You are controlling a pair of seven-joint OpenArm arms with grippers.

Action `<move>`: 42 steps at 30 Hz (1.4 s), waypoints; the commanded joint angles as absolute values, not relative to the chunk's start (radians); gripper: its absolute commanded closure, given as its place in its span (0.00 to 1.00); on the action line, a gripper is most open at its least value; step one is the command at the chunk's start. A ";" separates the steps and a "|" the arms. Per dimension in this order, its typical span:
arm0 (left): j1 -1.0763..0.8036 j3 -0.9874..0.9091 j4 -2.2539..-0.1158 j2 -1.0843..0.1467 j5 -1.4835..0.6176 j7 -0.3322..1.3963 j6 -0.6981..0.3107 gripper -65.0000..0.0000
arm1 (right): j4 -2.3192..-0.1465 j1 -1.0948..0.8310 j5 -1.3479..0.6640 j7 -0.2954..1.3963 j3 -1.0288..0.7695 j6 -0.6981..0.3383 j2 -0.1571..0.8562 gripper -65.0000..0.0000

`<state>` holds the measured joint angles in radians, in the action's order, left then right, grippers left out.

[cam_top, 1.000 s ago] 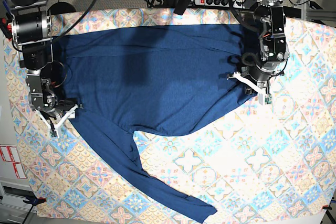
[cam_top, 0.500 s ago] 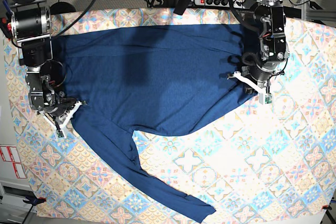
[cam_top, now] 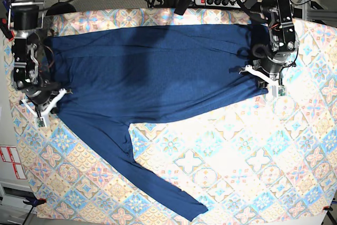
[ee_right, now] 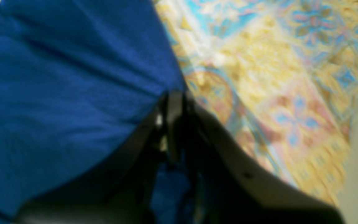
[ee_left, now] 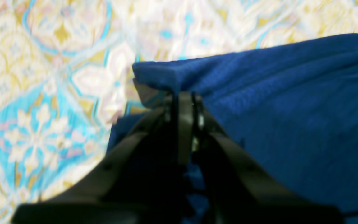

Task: Fold the T-shirt properly
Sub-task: 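Lift and fold the hem half over onto the collar half with both grippers, then open both grippers to release the folded edge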

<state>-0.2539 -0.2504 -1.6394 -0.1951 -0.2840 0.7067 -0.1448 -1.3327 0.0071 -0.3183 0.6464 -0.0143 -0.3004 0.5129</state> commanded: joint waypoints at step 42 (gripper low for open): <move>-0.450 -0.286 -1.647 -0.260 -0.285 0.687 -0.145 1.00 | -1.596 -0.371 -0.323 0.653 -0.176 -0.302 0.529 1.00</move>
<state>-0.4477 -0.2768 -1.6257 -0.2386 -0.2882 0.7059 -0.1493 -1.5833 -0.3763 -0.3214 0.6727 -0.1638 -0.3065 0.5076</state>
